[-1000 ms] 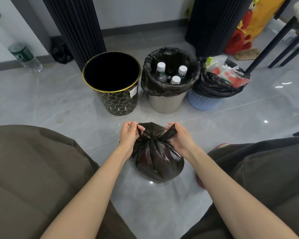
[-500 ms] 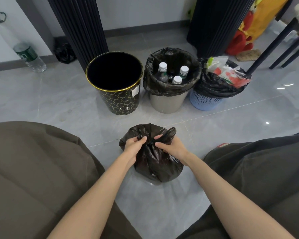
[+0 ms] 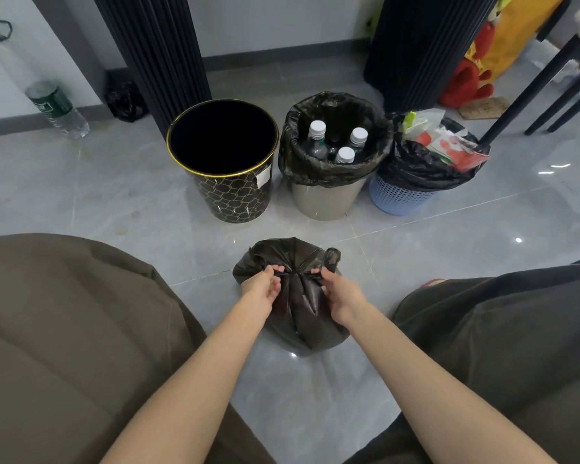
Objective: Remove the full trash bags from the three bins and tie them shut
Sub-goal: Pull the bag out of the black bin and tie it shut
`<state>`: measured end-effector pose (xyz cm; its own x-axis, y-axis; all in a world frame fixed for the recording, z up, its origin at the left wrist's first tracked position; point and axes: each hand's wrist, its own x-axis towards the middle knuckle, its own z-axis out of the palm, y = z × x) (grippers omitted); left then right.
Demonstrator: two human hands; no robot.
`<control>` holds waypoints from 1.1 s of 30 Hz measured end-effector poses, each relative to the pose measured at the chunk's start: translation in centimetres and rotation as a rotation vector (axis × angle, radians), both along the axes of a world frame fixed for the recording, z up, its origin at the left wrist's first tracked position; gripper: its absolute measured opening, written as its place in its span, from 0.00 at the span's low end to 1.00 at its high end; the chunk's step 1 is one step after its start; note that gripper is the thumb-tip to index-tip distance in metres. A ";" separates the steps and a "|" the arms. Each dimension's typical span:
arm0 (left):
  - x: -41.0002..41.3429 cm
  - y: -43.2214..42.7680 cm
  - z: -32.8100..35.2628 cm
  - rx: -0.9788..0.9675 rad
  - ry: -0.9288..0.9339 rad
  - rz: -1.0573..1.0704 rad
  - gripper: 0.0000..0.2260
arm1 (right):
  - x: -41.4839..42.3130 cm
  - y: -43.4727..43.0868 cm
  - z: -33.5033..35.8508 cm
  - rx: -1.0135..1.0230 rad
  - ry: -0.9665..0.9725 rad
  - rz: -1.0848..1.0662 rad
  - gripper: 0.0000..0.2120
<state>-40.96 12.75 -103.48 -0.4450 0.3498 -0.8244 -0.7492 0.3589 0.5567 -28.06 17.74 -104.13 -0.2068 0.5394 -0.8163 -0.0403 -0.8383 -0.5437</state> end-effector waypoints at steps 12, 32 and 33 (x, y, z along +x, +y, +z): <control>-0.2 0.5 1.6 0.320 0.681 -0.706 0.09 | 0.0 3.1 2.5 0.471 -0.052 0.168 0.10; -0.4 0.0 1.7 0.123 0.887 -0.716 0.03 | -1.2 2.5 2.5 0.445 0.094 0.633 0.14; -0.3 0.0 1.8 0.124 0.875 -0.719 0.04 | -1.3 2.5 2.3 0.439 0.113 0.630 0.11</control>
<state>-41.29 12.73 -101.64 -0.5137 0.8138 -0.2717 0.2713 0.4545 0.8485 -29.33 20.28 -101.83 -0.6512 0.5616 -0.5105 0.2978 -0.4295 -0.8525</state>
